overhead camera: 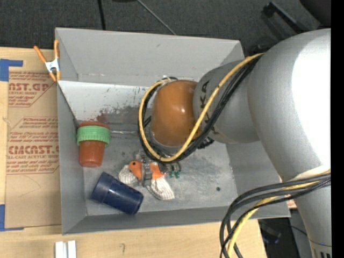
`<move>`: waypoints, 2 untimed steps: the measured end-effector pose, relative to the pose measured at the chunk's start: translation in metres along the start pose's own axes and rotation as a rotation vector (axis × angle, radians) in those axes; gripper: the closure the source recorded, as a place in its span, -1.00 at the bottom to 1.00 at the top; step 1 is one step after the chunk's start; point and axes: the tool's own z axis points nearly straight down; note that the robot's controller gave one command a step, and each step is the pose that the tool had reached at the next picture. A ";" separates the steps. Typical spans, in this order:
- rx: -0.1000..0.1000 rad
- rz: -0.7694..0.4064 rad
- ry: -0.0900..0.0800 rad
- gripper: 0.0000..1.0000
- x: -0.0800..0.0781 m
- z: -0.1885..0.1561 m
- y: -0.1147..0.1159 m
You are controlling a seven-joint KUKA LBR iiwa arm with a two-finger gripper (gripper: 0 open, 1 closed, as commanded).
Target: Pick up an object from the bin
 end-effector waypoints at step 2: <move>0.000 0.229 -0.001 1.00 -0.037 -0.059 0.028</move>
Offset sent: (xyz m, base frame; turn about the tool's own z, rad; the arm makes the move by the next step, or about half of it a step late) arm 0.0330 0.0318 0.0598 0.2308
